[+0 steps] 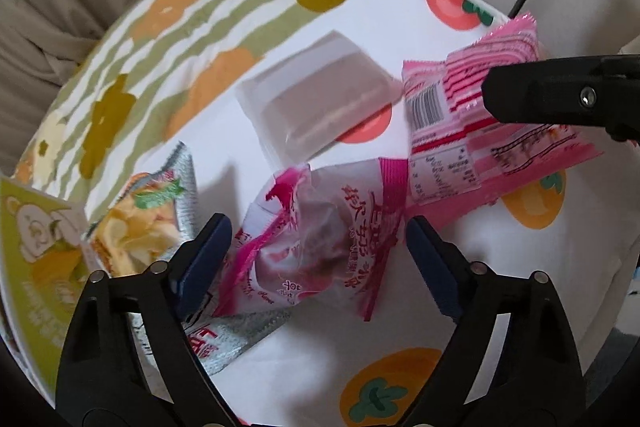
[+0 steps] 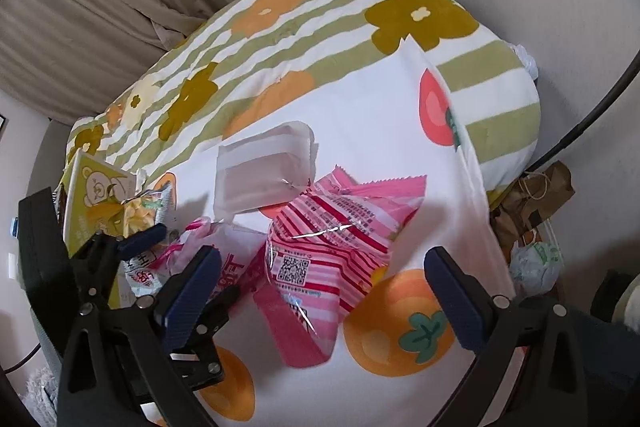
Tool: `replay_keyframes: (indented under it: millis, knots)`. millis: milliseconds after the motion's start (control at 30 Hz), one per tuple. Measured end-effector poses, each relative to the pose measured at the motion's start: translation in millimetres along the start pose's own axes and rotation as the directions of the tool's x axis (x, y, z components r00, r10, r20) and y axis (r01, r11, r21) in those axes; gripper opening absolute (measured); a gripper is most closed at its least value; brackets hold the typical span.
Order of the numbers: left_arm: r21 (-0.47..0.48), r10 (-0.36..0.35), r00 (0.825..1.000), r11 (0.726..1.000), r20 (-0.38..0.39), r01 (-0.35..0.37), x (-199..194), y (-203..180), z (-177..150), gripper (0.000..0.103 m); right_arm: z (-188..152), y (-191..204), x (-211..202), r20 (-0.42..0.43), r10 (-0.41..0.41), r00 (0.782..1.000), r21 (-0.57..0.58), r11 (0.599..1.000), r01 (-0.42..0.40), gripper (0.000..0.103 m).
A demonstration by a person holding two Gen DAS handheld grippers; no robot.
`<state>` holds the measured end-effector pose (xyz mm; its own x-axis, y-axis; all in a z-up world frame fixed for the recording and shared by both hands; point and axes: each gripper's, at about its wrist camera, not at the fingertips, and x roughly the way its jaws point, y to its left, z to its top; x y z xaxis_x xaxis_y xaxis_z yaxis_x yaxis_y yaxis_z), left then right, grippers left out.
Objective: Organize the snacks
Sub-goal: 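Grasp a pink wafer packet with each gripper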
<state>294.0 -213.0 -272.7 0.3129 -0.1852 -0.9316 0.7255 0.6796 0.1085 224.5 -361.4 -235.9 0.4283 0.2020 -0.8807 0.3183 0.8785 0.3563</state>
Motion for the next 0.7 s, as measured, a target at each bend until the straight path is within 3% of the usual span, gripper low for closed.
replay_keyframes:
  millis: [267, 400, 700]
  knots:
    - [-0.029, -0.05, 0.998, 0.998, -0.031, 0.049, 14.3, 8.5, -1.1, 0.085, 4.1, -0.6, 19.7, -0.018, -0.007, 1.0, 0.016, 1.0, 0.007, 0.101]
    - [-0.051, -0.075, 0.997, 0.996, -0.028, 0.074, 16.0, 12.2, 1.0, 0.069, 5.7, -0.6, 26.0, -0.022, -0.014, 1.0, 0.012, 1.0, 0.014, 0.101]
    - [-0.089, -0.088, 0.996, 0.992, -0.02, 0.086, 12.0, 16.4, 0.5, 0.058, 5.4, -2.5, 34.8, -0.042, -0.018, 0.999, 0.007, 1.0, 0.019, 0.097]
